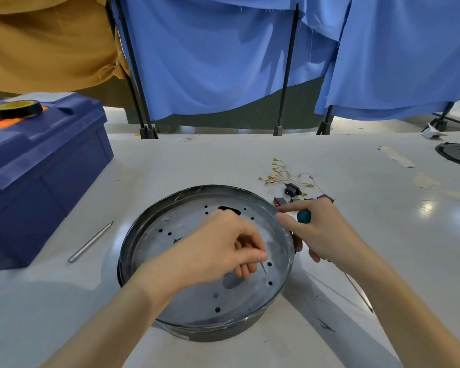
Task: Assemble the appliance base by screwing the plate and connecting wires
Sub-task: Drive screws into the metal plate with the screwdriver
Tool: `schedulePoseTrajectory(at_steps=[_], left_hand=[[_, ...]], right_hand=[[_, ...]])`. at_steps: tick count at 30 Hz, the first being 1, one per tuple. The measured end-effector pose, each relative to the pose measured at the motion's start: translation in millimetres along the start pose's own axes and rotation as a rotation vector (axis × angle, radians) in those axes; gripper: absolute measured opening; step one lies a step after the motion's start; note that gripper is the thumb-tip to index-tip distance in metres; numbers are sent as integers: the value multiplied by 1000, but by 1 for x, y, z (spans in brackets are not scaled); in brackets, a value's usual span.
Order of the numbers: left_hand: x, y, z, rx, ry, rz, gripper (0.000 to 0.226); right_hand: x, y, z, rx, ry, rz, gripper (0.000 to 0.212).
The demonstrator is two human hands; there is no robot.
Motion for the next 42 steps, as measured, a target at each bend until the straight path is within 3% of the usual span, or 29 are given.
schedulePoseTrajectory(at_steps=[42], left_hand=[[-14, -6, 12, 31, -117, -8, 17]], right_hand=[[-11, -3, 6, -34, 31, 11, 27]])
Point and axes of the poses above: each hand's wrist, its own y-axis towards the middle knuckle, its own x-axis out of the back of the hand, z = x × y, the point moved 8 cm from there along y, towards the middle knuckle, and after that the axes turned 2 degrees about -y, right-handed, at the moved point
